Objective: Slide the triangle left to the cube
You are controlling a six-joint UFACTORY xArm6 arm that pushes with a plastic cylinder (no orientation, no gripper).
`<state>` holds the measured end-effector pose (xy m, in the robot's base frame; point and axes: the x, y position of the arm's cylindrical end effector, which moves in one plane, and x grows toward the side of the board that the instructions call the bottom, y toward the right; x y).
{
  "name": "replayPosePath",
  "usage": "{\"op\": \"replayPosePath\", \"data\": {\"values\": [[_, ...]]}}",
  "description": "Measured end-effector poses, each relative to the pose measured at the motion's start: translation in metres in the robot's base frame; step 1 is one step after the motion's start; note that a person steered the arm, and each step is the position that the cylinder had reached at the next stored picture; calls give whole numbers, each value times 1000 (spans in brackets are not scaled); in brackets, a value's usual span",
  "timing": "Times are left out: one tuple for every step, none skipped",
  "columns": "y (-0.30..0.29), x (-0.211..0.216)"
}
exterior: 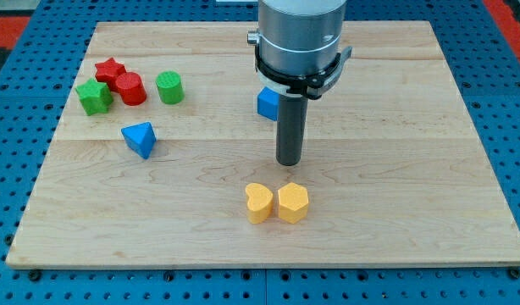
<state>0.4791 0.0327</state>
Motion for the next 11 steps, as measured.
{"op": "replayPosePath", "data": {"values": [[0, 0], [2, 0], [-4, 6], [-74, 39], [-176, 59], [-229, 11], [-194, -33], [-139, -60], [-171, -75], [-134, -87], [-96, -88]]}}
